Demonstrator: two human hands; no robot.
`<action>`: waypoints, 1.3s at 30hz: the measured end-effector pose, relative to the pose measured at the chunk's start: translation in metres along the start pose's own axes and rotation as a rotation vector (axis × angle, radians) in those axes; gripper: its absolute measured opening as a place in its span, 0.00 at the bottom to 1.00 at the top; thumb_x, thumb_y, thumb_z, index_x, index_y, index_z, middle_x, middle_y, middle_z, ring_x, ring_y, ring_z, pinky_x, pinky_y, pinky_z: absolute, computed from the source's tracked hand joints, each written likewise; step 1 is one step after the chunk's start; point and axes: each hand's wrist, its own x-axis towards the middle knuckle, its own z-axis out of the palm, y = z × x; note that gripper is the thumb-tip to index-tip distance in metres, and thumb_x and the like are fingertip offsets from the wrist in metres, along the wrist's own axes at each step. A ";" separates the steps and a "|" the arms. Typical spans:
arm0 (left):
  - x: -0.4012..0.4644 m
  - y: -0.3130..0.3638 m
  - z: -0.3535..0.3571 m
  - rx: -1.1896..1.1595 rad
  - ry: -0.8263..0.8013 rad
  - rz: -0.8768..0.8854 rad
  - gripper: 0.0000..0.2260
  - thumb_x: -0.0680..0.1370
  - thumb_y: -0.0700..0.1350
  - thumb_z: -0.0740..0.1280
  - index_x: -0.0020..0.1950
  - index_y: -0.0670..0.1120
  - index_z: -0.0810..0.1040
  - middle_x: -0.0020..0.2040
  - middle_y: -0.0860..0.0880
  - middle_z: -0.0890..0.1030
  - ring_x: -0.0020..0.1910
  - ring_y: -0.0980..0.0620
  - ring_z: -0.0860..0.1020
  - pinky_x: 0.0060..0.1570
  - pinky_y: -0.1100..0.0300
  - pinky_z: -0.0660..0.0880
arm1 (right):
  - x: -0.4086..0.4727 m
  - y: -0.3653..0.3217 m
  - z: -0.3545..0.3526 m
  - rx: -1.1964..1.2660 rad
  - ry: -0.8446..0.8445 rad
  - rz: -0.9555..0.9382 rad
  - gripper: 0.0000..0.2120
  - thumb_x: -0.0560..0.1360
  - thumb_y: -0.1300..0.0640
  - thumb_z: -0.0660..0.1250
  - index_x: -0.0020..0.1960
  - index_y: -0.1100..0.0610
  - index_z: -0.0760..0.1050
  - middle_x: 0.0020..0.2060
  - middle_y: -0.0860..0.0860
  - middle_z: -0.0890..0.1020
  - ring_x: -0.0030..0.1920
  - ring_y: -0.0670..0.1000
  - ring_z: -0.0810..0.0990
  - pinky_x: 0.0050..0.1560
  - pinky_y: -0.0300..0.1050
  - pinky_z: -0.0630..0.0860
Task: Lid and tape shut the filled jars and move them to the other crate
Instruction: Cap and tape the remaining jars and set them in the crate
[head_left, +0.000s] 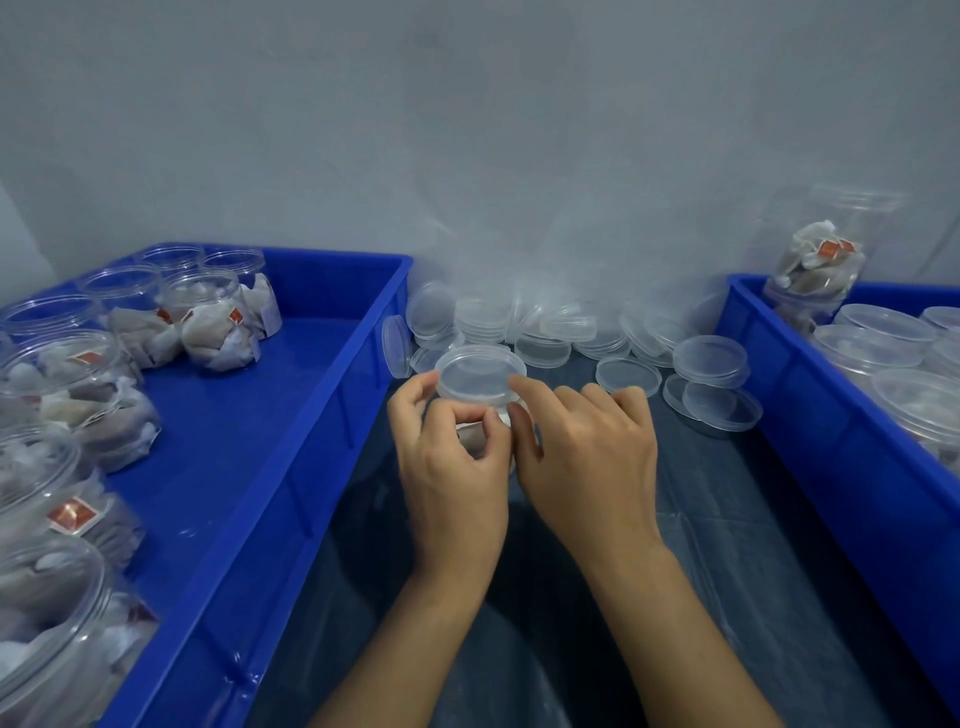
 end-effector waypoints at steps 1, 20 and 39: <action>0.000 0.000 0.000 -0.001 -0.003 -0.004 0.07 0.76 0.35 0.77 0.44 0.42 0.80 0.67 0.43 0.75 0.62 0.76 0.70 0.52 0.82 0.68 | 0.000 0.000 0.000 0.001 0.003 -0.001 0.07 0.81 0.56 0.68 0.54 0.52 0.85 0.28 0.47 0.75 0.31 0.55 0.72 0.41 0.53 0.67; 0.026 -0.040 -0.002 -0.325 -0.353 -0.224 0.34 0.77 0.58 0.77 0.78 0.50 0.68 0.70 0.57 0.79 0.69 0.59 0.78 0.66 0.58 0.77 | 0.000 -0.004 0.002 -0.010 0.012 -0.004 0.08 0.81 0.56 0.67 0.53 0.54 0.85 0.27 0.48 0.75 0.31 0.55 0.72 0.41 0.53 0.67; 0.030 -0.027 -0.005 -0.119 -0.187 -0.124 0.33 0.77 0.70 0.65 0.75 0.51 0.71 0.66 0.55 0.76 0.54 0.54 0.82 0.52 0.57 0.80 | 0.001 -0.006 -0.010 0.075 -0.219 0.185 0.20 0.78 0.55 0.60 0.68 0.52 0.79 0.39 0.45 0.82 0.39 0.52 0.74 0.49 0.51 0.66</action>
